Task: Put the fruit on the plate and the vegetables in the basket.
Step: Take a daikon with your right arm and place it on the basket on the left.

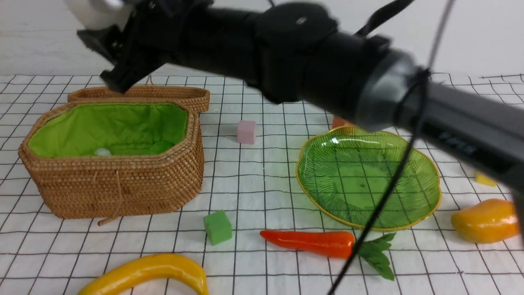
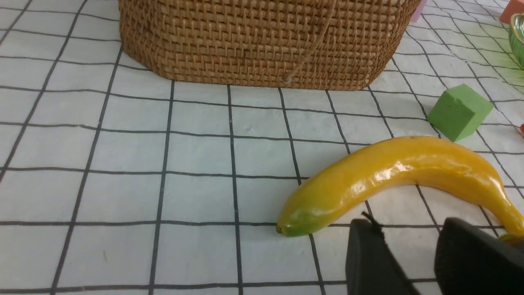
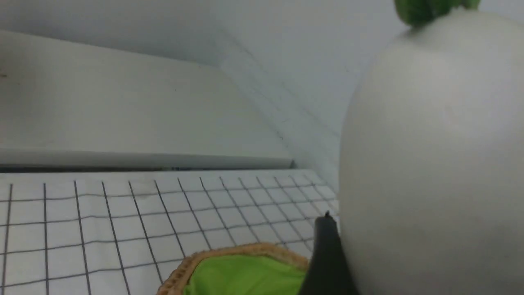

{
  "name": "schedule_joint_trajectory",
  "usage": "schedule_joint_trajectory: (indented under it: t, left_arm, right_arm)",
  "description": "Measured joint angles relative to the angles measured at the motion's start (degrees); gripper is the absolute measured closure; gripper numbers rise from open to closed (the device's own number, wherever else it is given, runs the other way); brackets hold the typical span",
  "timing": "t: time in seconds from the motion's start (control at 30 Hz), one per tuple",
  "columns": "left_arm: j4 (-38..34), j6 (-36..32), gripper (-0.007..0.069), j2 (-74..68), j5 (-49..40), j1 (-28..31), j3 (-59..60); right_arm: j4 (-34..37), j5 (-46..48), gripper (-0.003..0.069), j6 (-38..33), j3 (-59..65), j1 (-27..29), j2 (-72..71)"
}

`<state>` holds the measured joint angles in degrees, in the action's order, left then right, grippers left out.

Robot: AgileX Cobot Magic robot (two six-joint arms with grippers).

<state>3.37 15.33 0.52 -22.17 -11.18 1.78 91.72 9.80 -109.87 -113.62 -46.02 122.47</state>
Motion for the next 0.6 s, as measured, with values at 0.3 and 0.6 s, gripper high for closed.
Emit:
schedule_joint_trajectory:
  t: [0.3,0.6]
  left_arm:
    - [0.00,0.00,0.0386,0.00,0.00,0.00,0.00]
    - [0.00,0.00,0.0386,0.00,0.00,0.00,0.00]
  right_arm:
    - [7.93,-12.13,0.0177,-4.91,-4.53,-0.83,12.92]
    - [8.30,-9.80,-0.0020,-2.82,-5.34,-0.64,12.12]
